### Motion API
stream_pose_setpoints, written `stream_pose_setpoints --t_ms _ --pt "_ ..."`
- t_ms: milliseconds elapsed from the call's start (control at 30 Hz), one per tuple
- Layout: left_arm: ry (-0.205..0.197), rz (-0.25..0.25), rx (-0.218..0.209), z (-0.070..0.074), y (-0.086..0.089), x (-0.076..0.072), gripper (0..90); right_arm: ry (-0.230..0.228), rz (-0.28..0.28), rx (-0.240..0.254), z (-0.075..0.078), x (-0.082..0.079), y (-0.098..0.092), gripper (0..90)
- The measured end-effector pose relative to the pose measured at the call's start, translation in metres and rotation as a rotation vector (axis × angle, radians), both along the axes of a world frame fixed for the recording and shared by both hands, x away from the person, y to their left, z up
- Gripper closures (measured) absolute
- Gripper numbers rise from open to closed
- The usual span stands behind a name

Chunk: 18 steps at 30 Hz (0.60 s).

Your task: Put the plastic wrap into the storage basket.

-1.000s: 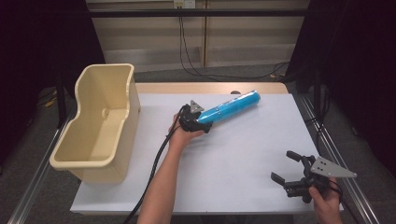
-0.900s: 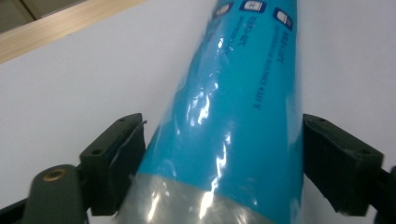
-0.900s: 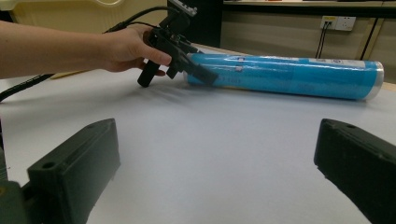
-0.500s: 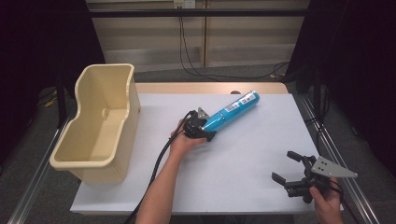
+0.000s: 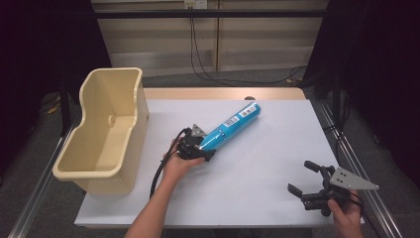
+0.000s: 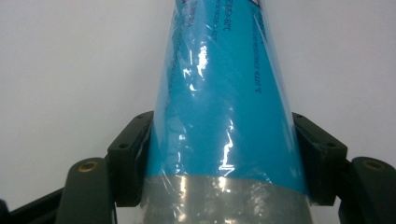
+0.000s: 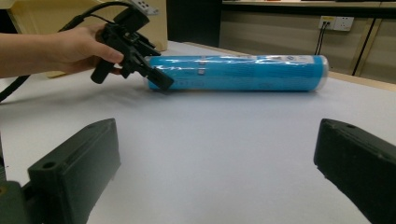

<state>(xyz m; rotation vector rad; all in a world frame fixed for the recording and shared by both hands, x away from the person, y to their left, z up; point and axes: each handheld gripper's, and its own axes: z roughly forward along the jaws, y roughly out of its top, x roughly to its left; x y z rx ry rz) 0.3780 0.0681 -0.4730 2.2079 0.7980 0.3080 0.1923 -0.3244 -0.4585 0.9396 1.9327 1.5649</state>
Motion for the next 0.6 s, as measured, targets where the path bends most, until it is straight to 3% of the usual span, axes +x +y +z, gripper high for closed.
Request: stream_pose_setpoints --t_ms 233,600 --pt "0.023 0.039 -0.033 0.005 0.031 -0.028 31.7 0.002 0.011 -0.007 0.000 0.001 0.004 0.0" --pt "0.012 0.061 -0.038 0.006 0.061 -0.061 31.9 0.001 0.019 -0.008 0.000 0.000 0.008 0.0"
